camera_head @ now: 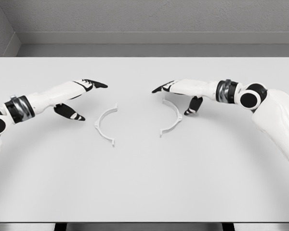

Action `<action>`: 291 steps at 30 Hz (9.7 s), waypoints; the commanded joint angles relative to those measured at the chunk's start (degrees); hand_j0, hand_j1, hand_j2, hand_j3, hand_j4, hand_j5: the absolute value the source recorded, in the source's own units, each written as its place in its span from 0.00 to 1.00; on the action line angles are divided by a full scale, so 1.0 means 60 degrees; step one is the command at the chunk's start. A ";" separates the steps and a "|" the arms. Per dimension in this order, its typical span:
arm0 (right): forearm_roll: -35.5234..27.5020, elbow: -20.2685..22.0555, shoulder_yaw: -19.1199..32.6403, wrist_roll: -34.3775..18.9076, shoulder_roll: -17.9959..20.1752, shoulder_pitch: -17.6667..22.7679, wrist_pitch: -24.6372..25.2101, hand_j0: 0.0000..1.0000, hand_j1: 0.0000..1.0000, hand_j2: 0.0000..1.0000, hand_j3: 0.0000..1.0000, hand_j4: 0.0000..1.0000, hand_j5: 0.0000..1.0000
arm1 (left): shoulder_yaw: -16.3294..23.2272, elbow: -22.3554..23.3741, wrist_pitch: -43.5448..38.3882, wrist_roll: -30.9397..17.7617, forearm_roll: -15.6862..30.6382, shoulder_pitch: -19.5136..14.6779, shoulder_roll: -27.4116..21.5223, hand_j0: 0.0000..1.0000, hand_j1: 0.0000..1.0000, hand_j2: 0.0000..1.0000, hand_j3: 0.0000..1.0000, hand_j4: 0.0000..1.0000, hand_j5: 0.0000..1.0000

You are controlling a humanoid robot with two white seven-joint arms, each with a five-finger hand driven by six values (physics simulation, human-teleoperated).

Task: Assemble PVC drainage pipe clamps

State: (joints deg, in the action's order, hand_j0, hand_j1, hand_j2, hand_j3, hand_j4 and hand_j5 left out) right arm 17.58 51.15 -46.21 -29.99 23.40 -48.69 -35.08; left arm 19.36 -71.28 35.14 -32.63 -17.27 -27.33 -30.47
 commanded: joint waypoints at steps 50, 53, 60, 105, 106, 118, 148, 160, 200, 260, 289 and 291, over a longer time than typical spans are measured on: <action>0.0161 -0.2534 -0.0237 -0.0407 -0.2040 -0.1465 0.0014 1.00 1.00 1.00 1.00 1.00 1.00 | 0.0025 0.0484 -0.0024 0.0005 -0.0301 0.0146 0.0450 1.00 1.00 1.00 1.00 1.00 1.00; 0.0161 -0.2519 -0.0237 -0.0393 -0.2040 -0.1436 0.0014 1.00 1.00 1.00 1.00 1.00 1.00 | 0.0025 0.0484 -0.0024 0.0005 -0.0301 0.0146 0.0450 1.00 1.00 1.00 1.00 1.00 1.00; 0.0190 -0.2446 -0.0252 -0.0407 -0.1982 -0.1494 0.0014 1.00 1.00 1.00 1.00 1.00 1.00 | 0.0010 0.0484 -0.0024 0.0005 -0.0301 0.0132 0.0435 1.00 1.00 1.00 1.00 1.00 1.00; 0.0849 -0.3457 0.0173 -0.0700 -0.2128 -0.1597 0.0014 1.00 1.00 1.00 1.00 1.00 1.00 | -0.0034 0.0718 -0.0024 0.0005 -0.0462 -0.0059 -0.0151 1.00 1.00 1.00 1.00 1.00 1.00; 0.0849 -0.3457 0.0173 -0.0700 -0.2113 -0.1597 0.0014 1.00 1.00 1.00 1.00 1.00 1.00 | -0.0019 0.0718 -0.0024 0.0005 -0.0462 -0.0073 -0.0151 1.00 1.00 1.00 1.00 1.00 1.00; 0.0864 -0.2080 -0.0486 -0.0835 -0.1484 -0.1436 0.0014 1.00 1.00 1.00 1.00 1.00 1.00 | 0.0054 0.0704 -0.0024 0.0005 -0.0462 -0.0059 -0.0151 1.00 1.00 1.00 1.00 1.00 1.00; 0.0834 0.1231 -0.0677 -0.0835 0.1226 0.0234 0.0014 1.00 1.00 1.00 1.00 1.00 1.00 | 0.0113 0.0630 -0.0024 0.0005 -0.0491 0.0103 -0.0122 1.00 1.00 1.00 1.00 1.00 1.00; 0.0805 0.0924 -0.0428 -0.0835 0.0465 -0.0366 0.0014 1.00 1.00 1.00 1.00 1.00 1.00 | 0.0127 0.0630 -0.0024 0.0004 -0.0506 0.0103 -0.0121 1.00 1.00 1.00 1.00 1.00 1.00; 0.0937 -0.3354 0.1477 -0.0835 -0.1601 -0.1113 0.0014 1.00 1.00 1.00 1.00 1.00 1.00 | 0.0142 0.0660 -0.0024 -0.0054 -0.1062 0.0103 0.0391 1.00 1.00 1.00 1.00 1.00 1.00; 0.0922 0.3135 0.2722 -0.0835 0.1036 0.2622 0.0014 1.00 1.00 1.00 1.00 1.00 1.00 | 0.0157 0.0293 -0.0024 -0.0288 -0.2176 -0.0293 0.2325 1.00 1.00 1.00 1.00 1.00 1.00; 0.0908 0.3150 0.2971 -0.0835 0.0450 0.2710 0.0014 1.00 1.00 1.00 1.00 1.00 1.00 | -0.0034 0.0411 -0.0024 -0.0318 -0.2659 -0.0850 0.2574 1.00 1.00 1.00 1.00 1.00 1.00; 0.0908 0.3998 0.3248 -0.0835 0.0816 0.3222 0.0014 1.00 1.00 1.00 1.00 1.00 1.00 | -0.0005 0.0411 -0.0024 -0.0318 -0.2674 -0.0923 0.2764 1.00 1.00 1.00 1.00 1.00 1.00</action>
State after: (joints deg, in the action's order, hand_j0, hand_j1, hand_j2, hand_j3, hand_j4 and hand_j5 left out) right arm 22.02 72.41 -27.20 -34.23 27.06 -27.69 -34.38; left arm 19.24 -68.82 35.15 -34.57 -33.67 -32.87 -14.72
